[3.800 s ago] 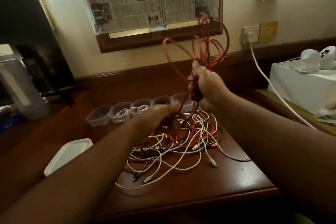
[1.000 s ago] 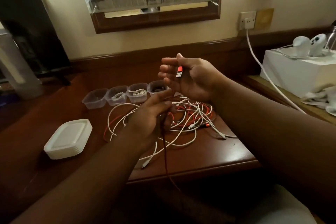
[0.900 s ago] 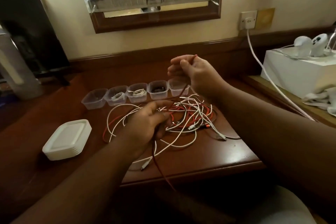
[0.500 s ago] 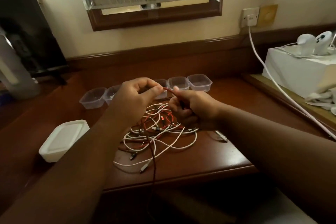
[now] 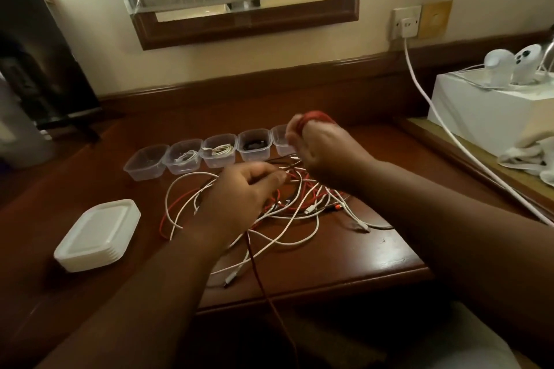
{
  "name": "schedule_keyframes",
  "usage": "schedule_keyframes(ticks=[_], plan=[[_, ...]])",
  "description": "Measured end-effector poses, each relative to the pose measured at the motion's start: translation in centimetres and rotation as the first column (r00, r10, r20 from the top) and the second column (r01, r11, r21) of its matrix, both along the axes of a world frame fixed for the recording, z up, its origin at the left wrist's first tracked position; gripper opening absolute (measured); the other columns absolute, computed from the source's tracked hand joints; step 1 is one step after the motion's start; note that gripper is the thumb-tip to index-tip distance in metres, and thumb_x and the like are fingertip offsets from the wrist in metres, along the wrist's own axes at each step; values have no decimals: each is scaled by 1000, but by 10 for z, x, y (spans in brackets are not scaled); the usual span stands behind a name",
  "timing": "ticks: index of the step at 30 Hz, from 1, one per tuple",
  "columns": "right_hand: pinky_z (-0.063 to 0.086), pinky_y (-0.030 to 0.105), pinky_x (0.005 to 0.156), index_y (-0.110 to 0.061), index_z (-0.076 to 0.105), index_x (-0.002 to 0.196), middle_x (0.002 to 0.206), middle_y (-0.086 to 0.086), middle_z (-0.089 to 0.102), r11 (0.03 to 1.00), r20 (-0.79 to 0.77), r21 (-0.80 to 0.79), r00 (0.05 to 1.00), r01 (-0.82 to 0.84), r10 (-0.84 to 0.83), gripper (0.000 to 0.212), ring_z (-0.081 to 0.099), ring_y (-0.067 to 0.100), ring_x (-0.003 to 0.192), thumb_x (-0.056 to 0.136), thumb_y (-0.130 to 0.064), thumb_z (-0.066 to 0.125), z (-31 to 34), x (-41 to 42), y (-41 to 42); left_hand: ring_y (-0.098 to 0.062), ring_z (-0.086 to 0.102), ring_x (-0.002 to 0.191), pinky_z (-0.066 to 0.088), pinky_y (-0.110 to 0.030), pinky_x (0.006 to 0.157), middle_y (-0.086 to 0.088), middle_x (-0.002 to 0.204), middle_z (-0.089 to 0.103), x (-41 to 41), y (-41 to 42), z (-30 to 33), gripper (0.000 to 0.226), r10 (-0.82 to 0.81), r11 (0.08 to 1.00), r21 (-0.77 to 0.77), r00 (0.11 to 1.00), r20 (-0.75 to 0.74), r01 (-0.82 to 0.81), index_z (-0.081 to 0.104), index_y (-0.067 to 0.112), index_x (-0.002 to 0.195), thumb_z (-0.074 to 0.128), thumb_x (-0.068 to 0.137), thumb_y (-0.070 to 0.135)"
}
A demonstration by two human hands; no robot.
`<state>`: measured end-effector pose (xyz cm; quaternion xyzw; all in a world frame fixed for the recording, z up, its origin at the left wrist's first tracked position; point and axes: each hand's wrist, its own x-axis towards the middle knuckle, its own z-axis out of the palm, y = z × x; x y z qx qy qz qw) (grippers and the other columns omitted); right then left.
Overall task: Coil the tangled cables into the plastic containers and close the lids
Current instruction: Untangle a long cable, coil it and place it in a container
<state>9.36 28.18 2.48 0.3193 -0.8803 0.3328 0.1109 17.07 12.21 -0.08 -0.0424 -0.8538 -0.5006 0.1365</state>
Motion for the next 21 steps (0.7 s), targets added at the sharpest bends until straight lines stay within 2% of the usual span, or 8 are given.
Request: schedule_keyframes(ticks=[3, 6, 9, 12, 15, 16, 18, 21], plan=[[33, 27, 53, -22, 48, 74, 65, -3, 47, 997, 354, 3, 933, -73, 67, 41, 41, 11, 54, 105, -44, 34, -10, 15, -6, -11, 65, 65, 52, -19, 56, 0, 75, 71, -2, -14, 12, 9, 30, 997, -72, 994, -106, -38, 72, 15, 88, 68, 91, 21], [17, 23, 41, -18, 46, 66, 50, -5, 33, 853, 759, -495, 396, -165, 517, 58, 24, 10, 40, 102, -58, 24, -14, 27, -7, -9, 55, 50, 44, -21, 46, 5, 61, 64, -4, -12, 8, 13, -32, 961, 274, 999, -24, 38, 72, 12, 85, 68, 84, 25], [15, 22, 39, -15, 48, 75, 52, -5, 34, 466, 468, -883, 10, 61, 884, 43, 29, 8, 36, 99, -45, 30, 1, 32, -7, -12, 42, 46, 31, -19, 41, -2, 61, 53, -6, 7, -13, 15, -112, 744, 668, 991, 78, 31, 74, 21, 77, 63, 82, 30], [29, 23, 47, -14, 49, 83, 61, -2, 40, 220, 282, -955, 379, 199, 881, 35, 39, 10, 47, 104, -34, 29, 13, 24, -12, -8, 32, 41, 22, -23, 44, 1, 54, 43, -1, 26, -25, 25, -157, 796, 605, 974, 161, 28, 75, 24, 78, 57, 96, 23], [39, 20, 51, -11, 51, 95, 68, -1, 50, 683, 158, -723, 938, -104, 310, 26, 47, 7, 53, 107, -29, 35, 11, 5, -4, -8, 49, 48, 38, -24, 49, 9, 60, 58, 5, 24, -14, 21, -109, 984, 154, 989, 105, 92, 74, 27, 92, 55, 100, 24], [37, 15, 49, -11, 51, 97, 67, -3, 51, 902, 7, -419, 993, -105, 118, 26, 47, 4, 50, 106, -31, 36, 11, 3, -1, -7, 58, 57, 45, -23, 55, 10, 69, 66, 4, 19, -9, 18, -75, 997, -27, 996, 41, 76, 73, 30, 92, 57, 99, 26], [34, 14, 47, -16, 50, 88, 64, -6, 48, 993, -162, 118, 987, 26, -6, 32, 45, 4, 48, 106, -38, 35, 7, 0, 3, -13, 64, 70, 51, -28, 64, 1, 80, 71, 0, 5, 3, 12, -21, 985, -170, 996, -85, 7, 70, 31, 89, 61, 96, 28], [32, 25, 51, -19, 50, 72, 61, -2, 44, 991, 205, 123, 978, -57, 30, 53, 38, 11, 51, 104, -53, 26, 0, 11, -1, -15, 66, 68, 53, -28, 60, -1, 75, 71, -10, -16, 19, 8, 37, 989, -132, 980, -194, -64, 73, 22, 85, 70, 90, 28]])
